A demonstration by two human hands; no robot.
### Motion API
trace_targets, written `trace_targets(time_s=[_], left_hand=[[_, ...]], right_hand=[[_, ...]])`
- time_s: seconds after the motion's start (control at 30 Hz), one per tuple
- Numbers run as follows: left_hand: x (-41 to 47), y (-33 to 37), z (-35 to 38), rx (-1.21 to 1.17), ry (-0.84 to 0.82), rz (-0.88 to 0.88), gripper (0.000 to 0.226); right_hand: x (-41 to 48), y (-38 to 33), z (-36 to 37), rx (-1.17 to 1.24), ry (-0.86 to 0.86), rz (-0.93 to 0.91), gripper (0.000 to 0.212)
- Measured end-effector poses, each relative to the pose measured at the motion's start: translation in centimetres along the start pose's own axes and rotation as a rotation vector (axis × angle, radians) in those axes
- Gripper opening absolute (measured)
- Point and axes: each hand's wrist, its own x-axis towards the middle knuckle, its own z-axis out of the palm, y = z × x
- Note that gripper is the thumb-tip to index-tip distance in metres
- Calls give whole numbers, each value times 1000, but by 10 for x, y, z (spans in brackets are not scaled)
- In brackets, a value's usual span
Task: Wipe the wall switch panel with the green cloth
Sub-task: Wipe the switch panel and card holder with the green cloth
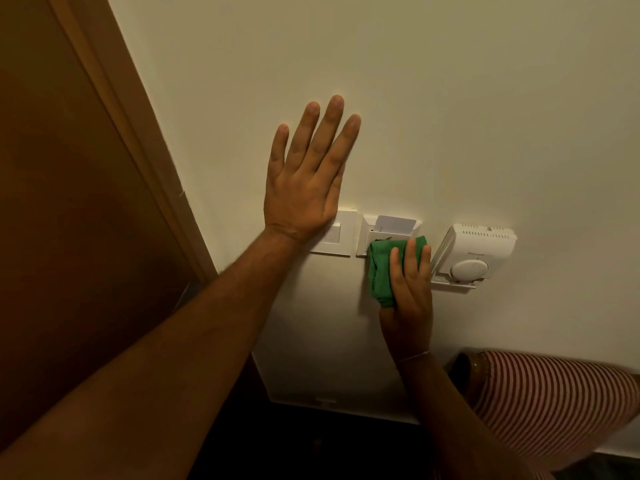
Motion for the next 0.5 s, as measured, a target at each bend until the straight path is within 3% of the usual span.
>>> trace_targets(time_s=[0.13, 0.33, 0.5], left_hand=[[-1, 1, 1, 5, 15, 0, 70], [-2, 2, -1, 39, 55, 10, 65], [-2, 4, -1, 48, 68, 16, 65]], right_hand=[[14, -8, 4, 7, 65, 12, 49], [-11, 4, 5, -34, -30, 11, 55], [4, -1, 3, 28, 21, -3, 46]])
